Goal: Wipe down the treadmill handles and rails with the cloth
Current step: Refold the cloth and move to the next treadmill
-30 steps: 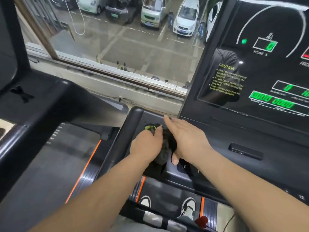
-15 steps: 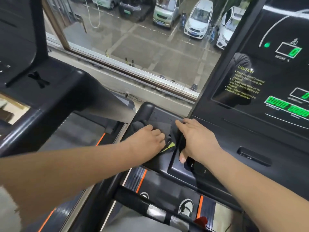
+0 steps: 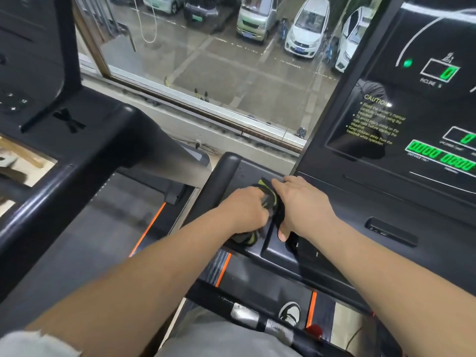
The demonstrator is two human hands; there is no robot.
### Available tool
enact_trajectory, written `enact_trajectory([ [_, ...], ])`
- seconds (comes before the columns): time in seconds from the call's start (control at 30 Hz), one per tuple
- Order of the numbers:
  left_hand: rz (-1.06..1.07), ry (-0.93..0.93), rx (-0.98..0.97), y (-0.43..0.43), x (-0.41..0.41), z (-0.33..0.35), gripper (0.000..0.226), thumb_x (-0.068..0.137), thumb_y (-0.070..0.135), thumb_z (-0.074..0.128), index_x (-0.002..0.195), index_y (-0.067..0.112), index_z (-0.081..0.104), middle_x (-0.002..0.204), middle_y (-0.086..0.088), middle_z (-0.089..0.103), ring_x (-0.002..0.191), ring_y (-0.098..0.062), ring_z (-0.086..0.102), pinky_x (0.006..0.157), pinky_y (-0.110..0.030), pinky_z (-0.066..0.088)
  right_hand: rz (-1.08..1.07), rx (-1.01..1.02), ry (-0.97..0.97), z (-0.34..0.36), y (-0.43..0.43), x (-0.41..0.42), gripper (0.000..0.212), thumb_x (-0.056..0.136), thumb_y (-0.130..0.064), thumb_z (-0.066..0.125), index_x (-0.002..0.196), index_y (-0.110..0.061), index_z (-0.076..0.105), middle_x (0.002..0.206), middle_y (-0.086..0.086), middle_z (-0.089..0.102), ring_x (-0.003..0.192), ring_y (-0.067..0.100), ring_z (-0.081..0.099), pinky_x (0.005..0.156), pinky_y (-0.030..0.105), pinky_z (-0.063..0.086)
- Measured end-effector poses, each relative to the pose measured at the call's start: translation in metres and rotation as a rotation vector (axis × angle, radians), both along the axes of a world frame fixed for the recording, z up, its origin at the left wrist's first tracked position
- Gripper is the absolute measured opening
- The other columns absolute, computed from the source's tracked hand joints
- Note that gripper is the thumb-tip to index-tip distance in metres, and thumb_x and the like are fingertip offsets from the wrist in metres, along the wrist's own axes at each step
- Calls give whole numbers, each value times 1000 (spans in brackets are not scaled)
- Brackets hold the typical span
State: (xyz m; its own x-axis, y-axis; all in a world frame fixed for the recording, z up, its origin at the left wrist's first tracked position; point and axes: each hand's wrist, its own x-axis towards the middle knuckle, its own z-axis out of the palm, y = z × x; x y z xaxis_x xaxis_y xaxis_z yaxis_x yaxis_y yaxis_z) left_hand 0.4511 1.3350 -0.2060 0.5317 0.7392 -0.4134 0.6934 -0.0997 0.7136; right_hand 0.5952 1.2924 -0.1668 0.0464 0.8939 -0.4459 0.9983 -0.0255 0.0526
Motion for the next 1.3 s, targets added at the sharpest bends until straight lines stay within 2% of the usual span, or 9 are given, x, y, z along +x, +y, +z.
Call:
enact_trajectory([
  [0.13, -733, 534, 636, 6, -3, 6, 16, 99, 13, 55, 114, 18, 61, 117, -3, 64, 113, -28, 59, 88, -40, 48, -5, 17, 7, -3, -1, 0, 95, 45, -39, 100, 124, -22, 51, 120, -4, 53, 120, 20, 47, 75, 25, 33],
  [0.27, -1108, 537, 1110, 23, -31, -9, 27, 93, 16, 66, 120, 21, 67, 126, -2, 65, 115, -25, 59, 86, -42, 44, -14, 30, 25, 0, -1, -1, 97, 51, -40, 99, 134, -21, 53, 130, -2, 53, 127, 19, 47, 91, 23, 37],
  [0.37, -1057, 533, 1178, 19, -34, -16, 29, 97, 14, 58, 125, 17, 58, 130, -6, 60, 117, -26, 57, 81, -41, 42, -10, 25, 28, -1, -2, -1, 94, 51, -39, 99, 131, -21, 56, 130, -3, 54, 126, 18, 48, 102, 24, 37],
  [0.53, -465, 561, 561, -9, 12, 2, 20, 98, 22, 54, 114, 13, 58, 119, -10, 59, 108, -31, 62, 75, -39, 48, -7, 28, 42, 0, -2, 0, 84, 50, -36, 100, 122, -23, 58, 124, -4, 56, 123, 17, 49, 103, 26, 37],
  [0.7, 209, 22, -238, 13, -3, 11, 12, 86, 12, 56, 75, 11, 53, 79, -8, 58, 78, -28, 56, 65, -31, 41, -2, 38, 52, -2, -4, 1, 122, 51, -35, 100, 151, -20, 33, 140, 1, 52, 139, 24, 40, 109, 31, 37],
  [0.87, 773, -408, -613, 10, -50, 24, 11, 82, 7, 61, 91, 7, 66, 70, -14, 64, 60, -29, 62, 57, -31, 52, 166, 76, -29, -7, -3, 7, 134, 63, -50, 92, 162, -12, 12, 143, 3, 55, 146, 19, 34, 126, 33, -4],
  [1.03, 757, -446, -64, 35, -62, 38, 9, 80, 11, 57, 74, 17, 58, 70, -4, 62, 67, -25, 59, 64, -32, 50, 304, 142, -51, -16, 3, 19, 99, 57, -64, 86, 140, -20, 56, 123, -4, 62, 131, 18, 47, 125, 33, -3],
  [1.13, 308, -64, 435, 7, -46, 21, 6, 85, 23, 54, 88, 19, 56, 86, -3, 63, 83, -28, 59, 72, -35, 45, 343, 147, -53, -21, 5, 26, 82, 59, -71, 79, 124, -22, 72, 117, -5, 62, 134, 18, 43, 124, 30, -5],
  [1.3, -312, 254, 704, -28, -20, -26, 24, 91, 24, 52, 111, 17, 63, 115, -1, 60, 113, -25, 56, 74, -30, 30, 301, 163, -10, -25, 3, 27, 79, 60, -65, 82, 125, -21, 73, 125, -5, 62, 138, 15, 40, 114, 22, -23],
])
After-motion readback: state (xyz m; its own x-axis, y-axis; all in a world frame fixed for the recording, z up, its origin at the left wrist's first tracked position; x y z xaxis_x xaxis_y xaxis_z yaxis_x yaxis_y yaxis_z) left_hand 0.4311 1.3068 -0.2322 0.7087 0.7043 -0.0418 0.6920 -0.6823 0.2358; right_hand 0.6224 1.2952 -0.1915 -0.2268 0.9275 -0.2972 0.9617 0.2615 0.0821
